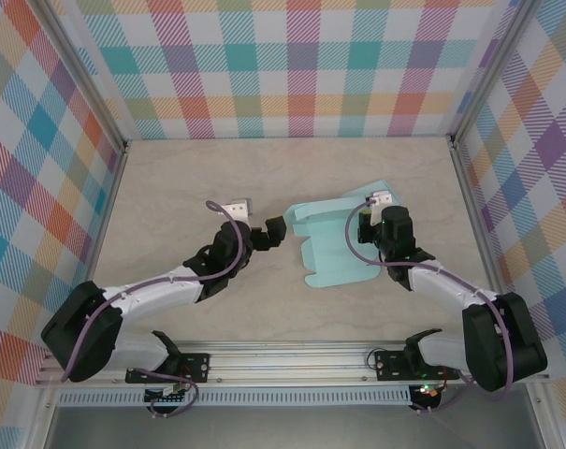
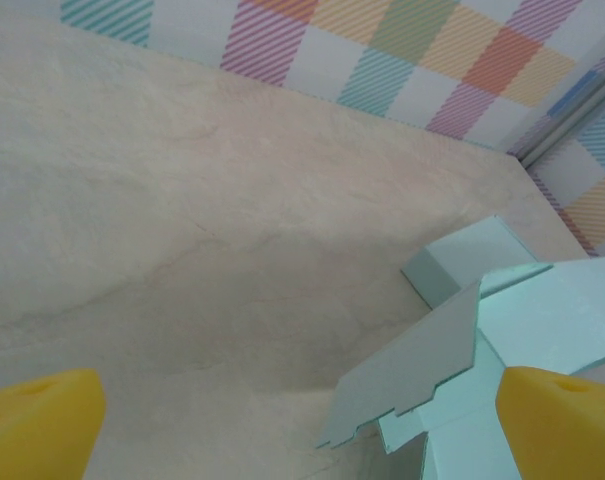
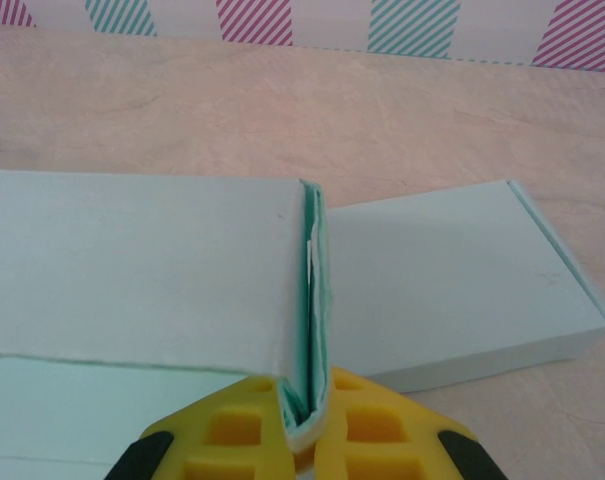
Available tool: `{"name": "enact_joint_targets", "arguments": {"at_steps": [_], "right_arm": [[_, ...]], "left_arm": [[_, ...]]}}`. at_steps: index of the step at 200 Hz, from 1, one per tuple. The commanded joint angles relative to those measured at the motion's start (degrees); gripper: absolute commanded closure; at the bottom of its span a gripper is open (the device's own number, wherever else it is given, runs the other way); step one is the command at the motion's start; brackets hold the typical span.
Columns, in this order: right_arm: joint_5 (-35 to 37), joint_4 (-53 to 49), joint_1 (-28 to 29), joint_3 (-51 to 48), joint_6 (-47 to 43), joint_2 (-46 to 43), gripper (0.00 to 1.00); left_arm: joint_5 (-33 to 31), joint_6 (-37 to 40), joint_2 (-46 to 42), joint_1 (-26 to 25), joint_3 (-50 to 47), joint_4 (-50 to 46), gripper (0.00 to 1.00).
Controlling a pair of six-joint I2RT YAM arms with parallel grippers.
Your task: Fold the paper box
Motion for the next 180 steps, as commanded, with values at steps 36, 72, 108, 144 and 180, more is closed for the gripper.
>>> {"name": "enact_joint_targets", "arguments": {"at_steps": [36, 72, 108, 144, 180], "right_arm": [[-0.66, 2.58, -0.61, -0.36, 0.45, -0.96, 1.0], [-0.95, 2.93, -0.58, -0.7, 0.27, -1.24, 1.0], [-1.12, 3.52, -0.6, -1.2, 0.33, -1.7, 1.0], [-1.56, 3.63, -0.58, -1.4, 0.09, -1.94, 1.0], [-1.8, 3.8, -0.66, -1.56, 0.15, -1.95, 1.0]], "left_arm": [[6.3, -1.29, 5.25, 0.13, 0.91, 10.45, 0.0], [6.07, -0.91, 9.38, -0.31, 4.81, 10.47, 0.0], [3.03, -0.58, 12.99, -0.4, 7.5, 9.99, 0.0], [3.5, -0.3, 17.82, -0.79, 10.3, 9.99, 0.0], [5.08, 0.86, 21.89, -1.91, 13.24, 11.27, 0.0]]}}
